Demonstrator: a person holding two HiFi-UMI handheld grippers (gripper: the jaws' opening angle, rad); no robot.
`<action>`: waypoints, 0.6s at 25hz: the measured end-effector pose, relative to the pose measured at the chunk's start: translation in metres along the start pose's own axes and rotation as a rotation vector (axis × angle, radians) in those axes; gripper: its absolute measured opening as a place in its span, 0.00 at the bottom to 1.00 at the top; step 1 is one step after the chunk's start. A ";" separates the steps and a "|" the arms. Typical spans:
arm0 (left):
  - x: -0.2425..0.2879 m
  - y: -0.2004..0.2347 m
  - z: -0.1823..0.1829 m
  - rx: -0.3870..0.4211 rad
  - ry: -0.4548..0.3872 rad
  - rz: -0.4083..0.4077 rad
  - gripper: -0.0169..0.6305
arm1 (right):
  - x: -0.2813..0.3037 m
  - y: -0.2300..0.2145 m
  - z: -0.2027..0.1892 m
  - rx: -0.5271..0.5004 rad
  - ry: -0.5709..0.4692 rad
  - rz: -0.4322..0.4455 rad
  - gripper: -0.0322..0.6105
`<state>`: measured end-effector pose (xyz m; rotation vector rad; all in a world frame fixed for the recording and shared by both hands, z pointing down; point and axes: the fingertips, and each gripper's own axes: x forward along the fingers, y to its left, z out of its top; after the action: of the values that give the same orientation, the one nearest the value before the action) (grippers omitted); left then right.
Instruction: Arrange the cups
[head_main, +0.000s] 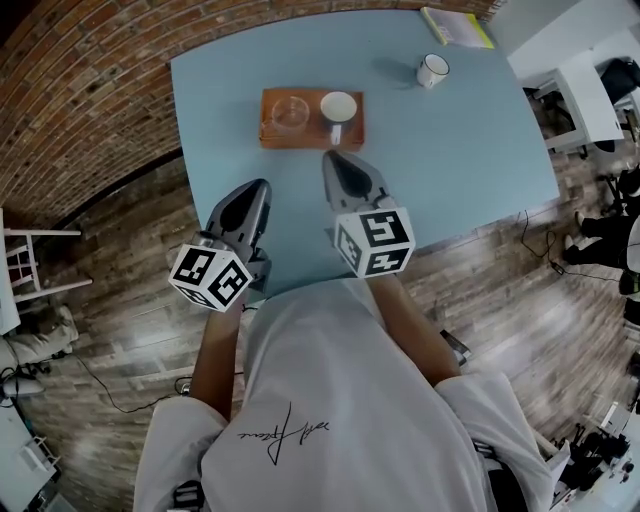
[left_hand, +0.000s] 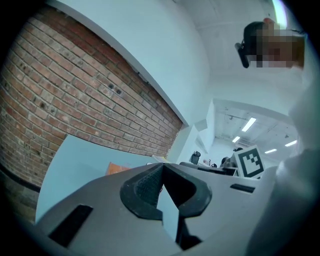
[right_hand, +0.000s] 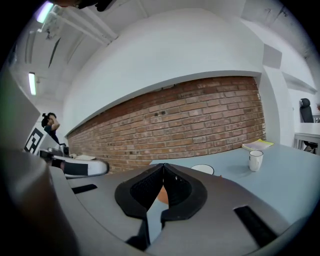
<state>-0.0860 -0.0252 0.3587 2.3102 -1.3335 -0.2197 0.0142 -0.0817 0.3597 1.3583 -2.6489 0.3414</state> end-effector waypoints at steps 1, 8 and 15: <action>0.001 0.001 0.000 0.027 0.007 -0.004 0.04 | -0.001 0.002 0.003 -0.001 -0.005 0.012 0.08; 0.011 0.016 0.002 0.173 0.054 -0.016 0.04 | -0.005 0.003 0.000 0.018 0.005 0.057 0.09; 0.021 0.034 0.003 0.181 0.057 -0.014 0.04 | 0.000 0.001 -0.003 0.019 0.018 0.072 0.08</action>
<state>-0.1026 -0.0586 0.3739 2.4547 -1.3589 -0.0379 0.0138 -0.0802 0.3622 1.2611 -2.6921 0.3865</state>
